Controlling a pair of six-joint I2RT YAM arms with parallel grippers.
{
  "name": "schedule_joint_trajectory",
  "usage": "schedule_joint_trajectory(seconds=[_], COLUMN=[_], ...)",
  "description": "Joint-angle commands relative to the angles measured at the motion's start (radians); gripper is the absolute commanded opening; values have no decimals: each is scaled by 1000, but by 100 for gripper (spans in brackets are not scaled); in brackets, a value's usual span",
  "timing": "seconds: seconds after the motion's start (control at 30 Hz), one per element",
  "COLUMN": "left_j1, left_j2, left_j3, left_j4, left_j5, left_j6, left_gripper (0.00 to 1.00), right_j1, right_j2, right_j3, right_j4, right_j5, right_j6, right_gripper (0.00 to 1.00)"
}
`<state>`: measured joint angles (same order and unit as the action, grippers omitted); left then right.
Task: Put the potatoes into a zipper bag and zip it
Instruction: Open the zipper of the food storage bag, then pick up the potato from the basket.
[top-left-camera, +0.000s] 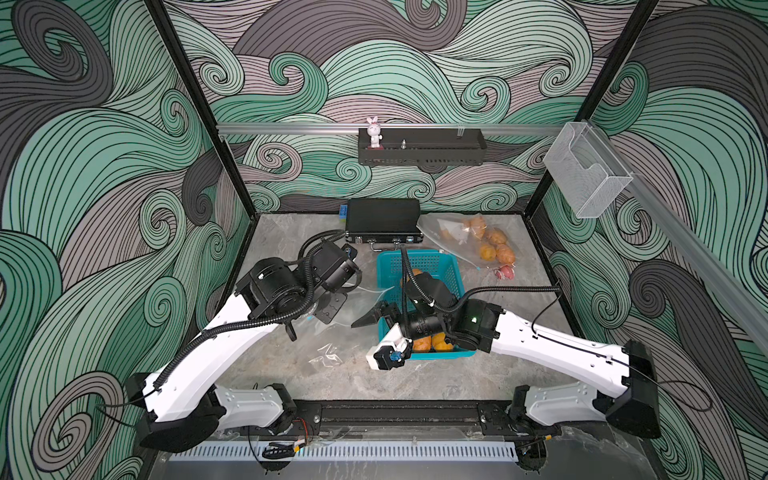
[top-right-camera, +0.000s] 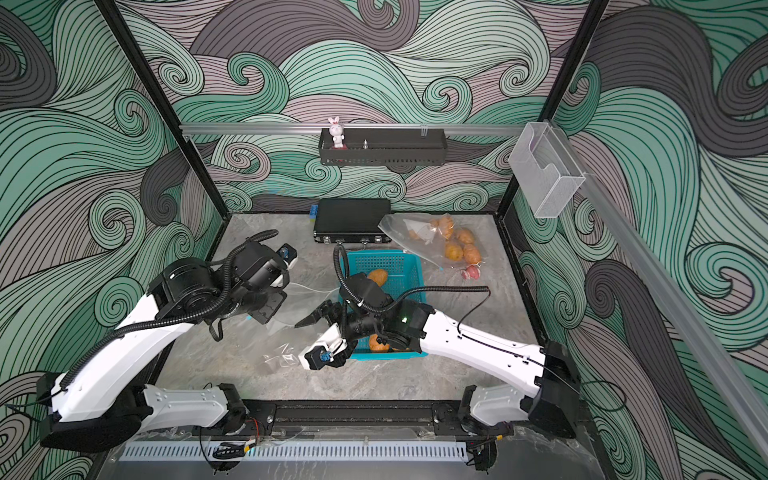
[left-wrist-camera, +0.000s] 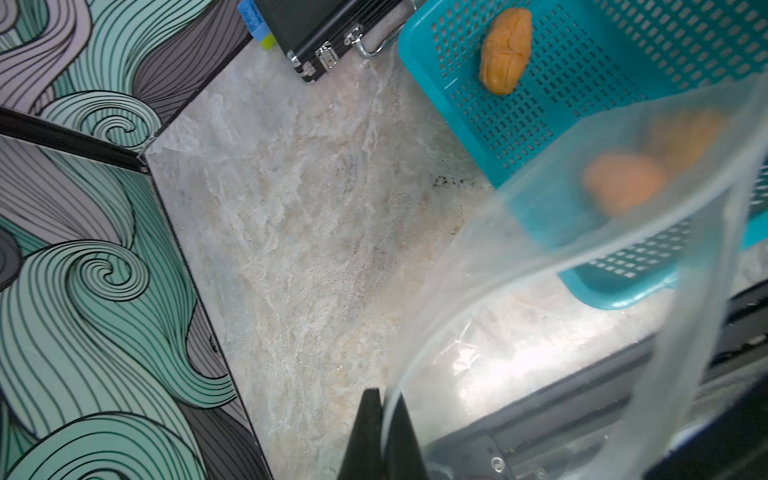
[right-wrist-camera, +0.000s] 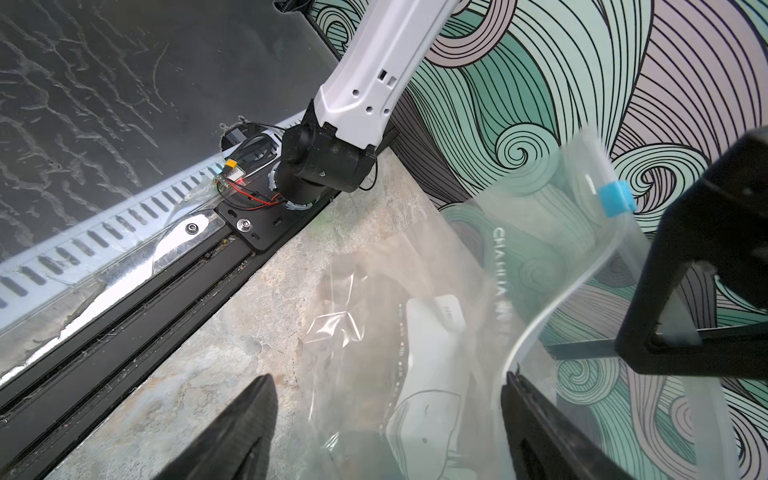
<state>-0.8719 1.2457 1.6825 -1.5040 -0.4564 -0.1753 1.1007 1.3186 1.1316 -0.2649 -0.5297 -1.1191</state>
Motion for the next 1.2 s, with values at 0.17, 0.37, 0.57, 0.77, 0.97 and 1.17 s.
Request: schedule_joint_trajectory(seconds=[0.17, 0.37, 0.57, 0.77, 0.97, 1.17], left_j1=[4, 4, 11, 23, 40, 74], left_j2=[1, -52, -152, -176, -225, -254], left_j3=[45, -32, -211, -341, -492, -560], left_j4=[29, 197, 374, 462, 589, 627], left_j5=[-244, -337, -197, -131, -21, 35], left_j6=[11, 109, 103, 74, 101, 62], left_gripper=[0, 0, 0, 0, 0, 0], right_j1=[-16, -195, -313, -427, -477, -498], right_j2=[-78, -154, -154, -60, 187, 459], right_j3=[-31, -219, -254, -227, -155, 39], right_j4=[129, 642, 385, 92, 54, -20], right_j5=[-61, 74, 585, 581, 528, 521], right_j6=[161, 876, 1485, 1635, 1725, 1808], right_gripper=[85, 88, 84, 83, 81, 81])
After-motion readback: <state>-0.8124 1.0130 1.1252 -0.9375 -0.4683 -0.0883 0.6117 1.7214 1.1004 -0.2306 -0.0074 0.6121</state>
